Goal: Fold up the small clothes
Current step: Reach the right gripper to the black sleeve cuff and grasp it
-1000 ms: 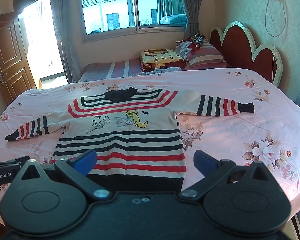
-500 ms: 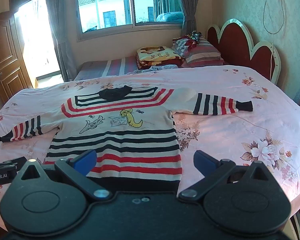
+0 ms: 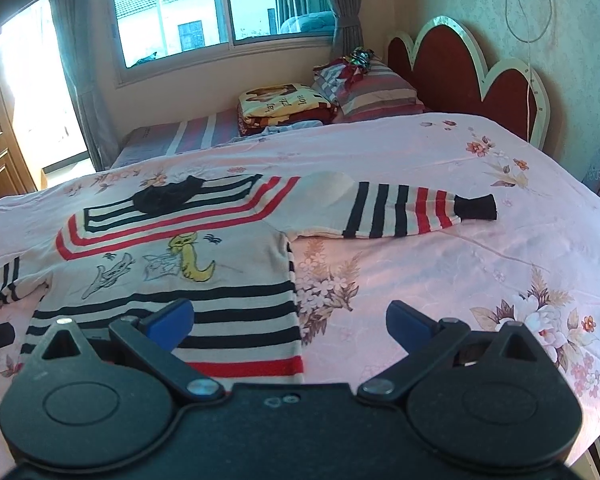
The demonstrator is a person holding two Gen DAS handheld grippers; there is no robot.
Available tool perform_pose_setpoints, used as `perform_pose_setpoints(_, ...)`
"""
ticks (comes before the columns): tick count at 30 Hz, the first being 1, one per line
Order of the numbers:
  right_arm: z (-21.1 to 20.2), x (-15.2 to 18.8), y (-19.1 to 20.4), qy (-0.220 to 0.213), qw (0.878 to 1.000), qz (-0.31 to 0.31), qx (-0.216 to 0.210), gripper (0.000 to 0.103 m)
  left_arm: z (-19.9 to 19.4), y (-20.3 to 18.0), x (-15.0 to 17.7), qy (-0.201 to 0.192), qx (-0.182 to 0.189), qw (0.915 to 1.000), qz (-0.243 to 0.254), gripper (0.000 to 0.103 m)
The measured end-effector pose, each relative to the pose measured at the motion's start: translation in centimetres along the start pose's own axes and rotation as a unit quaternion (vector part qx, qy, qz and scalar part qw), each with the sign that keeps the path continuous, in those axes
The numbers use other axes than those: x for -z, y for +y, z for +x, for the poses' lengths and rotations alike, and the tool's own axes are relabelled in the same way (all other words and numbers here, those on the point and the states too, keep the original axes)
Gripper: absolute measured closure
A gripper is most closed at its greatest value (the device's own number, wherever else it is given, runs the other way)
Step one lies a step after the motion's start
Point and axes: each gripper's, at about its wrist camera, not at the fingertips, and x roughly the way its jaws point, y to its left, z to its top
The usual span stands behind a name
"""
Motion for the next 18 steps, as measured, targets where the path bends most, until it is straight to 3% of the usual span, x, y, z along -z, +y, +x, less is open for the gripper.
perform_pose_setpoints(7,7.9,-3.1,-6.4,0.018,0.998,0.031,0.05,0.004,6.9,-3.8,-2.9,0.012,-0.009,0.9998,0.011,0.0)
perform_pose_setpoints(9,10.0,-3.9,-8.4,0.026,0.997,0.05,0.062,0.009,9.0,-4.7,-3.8,0.023,-0.014,0.9996,0.01,0.0)
perform_pose_setpoints(11,12.2,-4.5,-10.6,0.038,0.994,0.069,0.073,0.025,10.7,-5.5,-4.5,0.033,-0.015,0.9993,0.009,0.0)
perform_pose_setpoints(12,13.2,-4.8,-11.5,0.045,0.993,0.078,0.074,0.028,11.6,-5.9,-4.8,0.036,-0.018,0.9991,0.009,0.0)
perform_pose_setpoints(18,18.2,-5.8,-15.9,0.075,0.987,0.111,0.093,0.03,15.1,-8.3,-6.1,0.051,-0.031,0.998,0.023,0.0)
